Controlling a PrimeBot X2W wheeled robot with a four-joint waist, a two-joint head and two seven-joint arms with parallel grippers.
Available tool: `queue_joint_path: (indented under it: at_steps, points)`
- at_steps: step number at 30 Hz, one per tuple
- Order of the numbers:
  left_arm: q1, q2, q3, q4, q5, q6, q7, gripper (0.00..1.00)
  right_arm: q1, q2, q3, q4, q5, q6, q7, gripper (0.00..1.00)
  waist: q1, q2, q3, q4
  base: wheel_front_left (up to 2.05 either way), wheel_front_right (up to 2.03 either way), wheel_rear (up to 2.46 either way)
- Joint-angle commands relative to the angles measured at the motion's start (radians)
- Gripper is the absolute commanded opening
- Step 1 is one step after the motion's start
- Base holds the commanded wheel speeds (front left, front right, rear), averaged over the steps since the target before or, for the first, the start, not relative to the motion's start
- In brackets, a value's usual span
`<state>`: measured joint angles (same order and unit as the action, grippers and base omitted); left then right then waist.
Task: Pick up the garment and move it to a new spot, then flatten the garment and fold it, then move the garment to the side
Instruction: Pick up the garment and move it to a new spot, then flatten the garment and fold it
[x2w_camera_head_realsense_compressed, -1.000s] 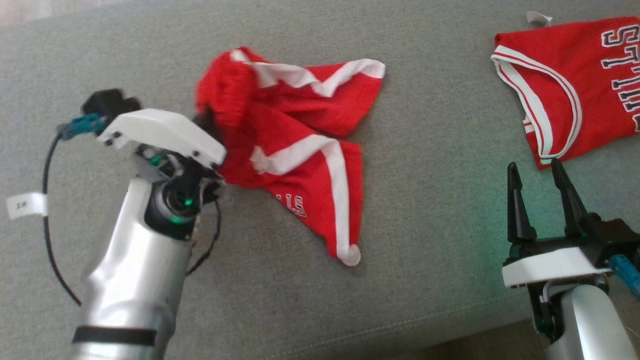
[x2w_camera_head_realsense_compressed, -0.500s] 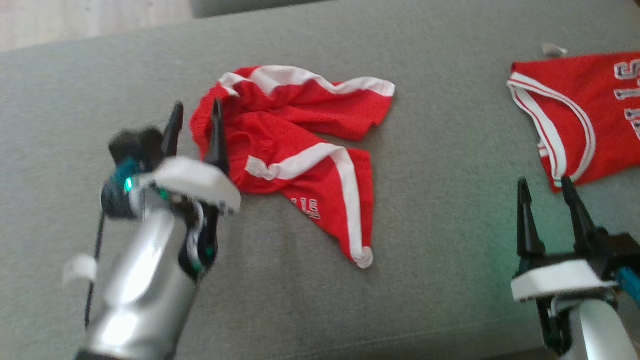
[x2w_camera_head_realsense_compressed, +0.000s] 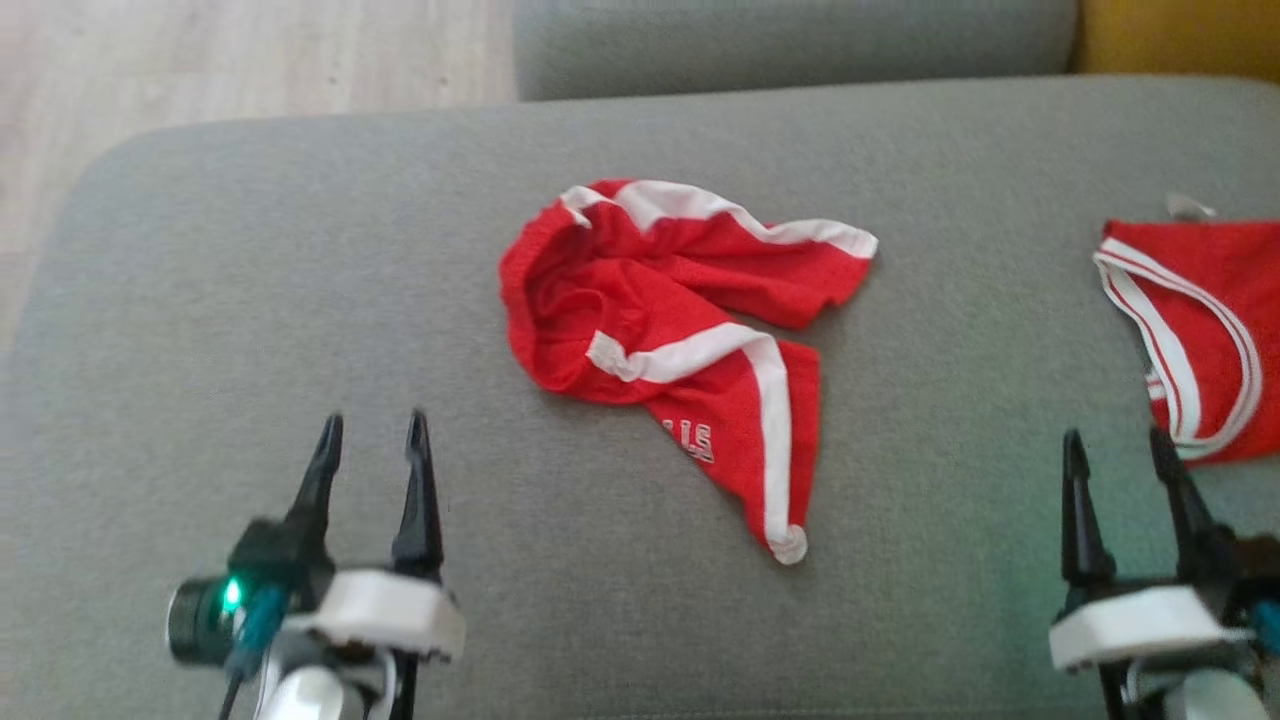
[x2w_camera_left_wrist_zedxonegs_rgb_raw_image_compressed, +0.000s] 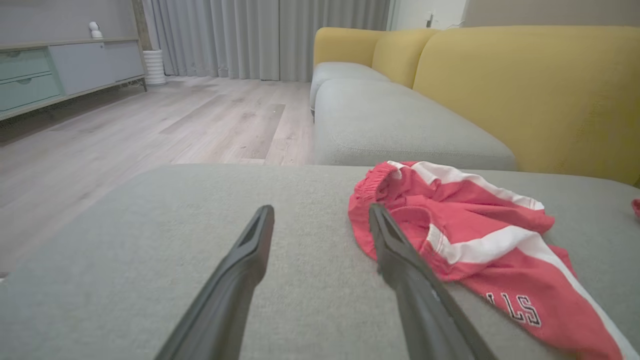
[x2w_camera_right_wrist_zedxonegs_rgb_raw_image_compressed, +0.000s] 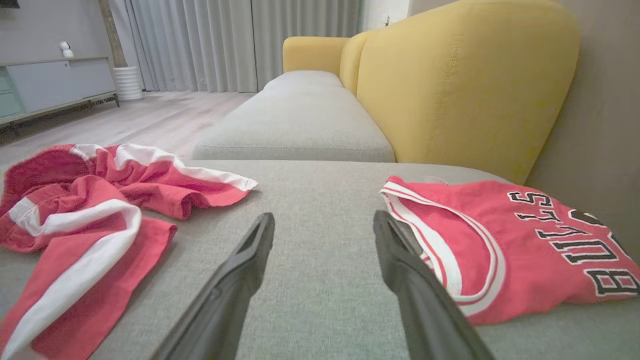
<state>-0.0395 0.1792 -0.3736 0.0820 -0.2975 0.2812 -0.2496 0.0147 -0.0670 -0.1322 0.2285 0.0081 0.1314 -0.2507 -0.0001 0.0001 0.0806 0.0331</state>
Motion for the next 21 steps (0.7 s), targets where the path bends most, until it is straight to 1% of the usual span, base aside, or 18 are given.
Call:
queue_joint_path:
  at_steps: [1, 5, 10, 17, 21]
  points:
    - [-0.01, 0.005, 0.056, -0.05, 0.021, -0.01, -0.012, 1.0, 0.007, -0.004, 0.019, -0.028, -0.008, -0.001, -0.011, 1.0, 0.0001, -0.0001, -0.027, 0.028, 0.0, 0.0, 0.0]
    - [0.064, 0.005, 0.088, -0.055, 0.08, -0.062, -0.012, 1.0, 0.04, 0.005, 0.012, -0.031, -0.013, -0.001, -0.011, 1.0, 0.0001, -0.0001, -0.051, 0.048, 0.0, 0.0, 0.0]
    - [0.119, -0.024, 0.141, -0.046, 0.12, -0.124, -0.012, 1.0, 0.076, 0.013, 0.01, -0.032, -0.012, -0.001, -0.011, 1.0, 0.0001, -0.0001, -0.071, 0.057, 0.0, 0.0, 0.0]
    - [0.153, -0.073, 0.201, -0.024, 0.153, -0.182, -0.012, 1.0, 0.081, 0.016, 0.018, -0.023, 0.018, -0.001, -0.011, 1.0, 0.0001, -0.0001, -0.078, 0.043, 0.0, 0.0, 0.0]
    - [0.156, -0.09, 0.221, -0.013, 0.17, -0.206, -0.012, 1.0, 0.076, 0.016, 0.032, -0.019, 0.034, -0.001, -0.011, 1.0, 0.0001, -0.0001, -0.078, 0.034, 0.0, 0.0, 0.0]
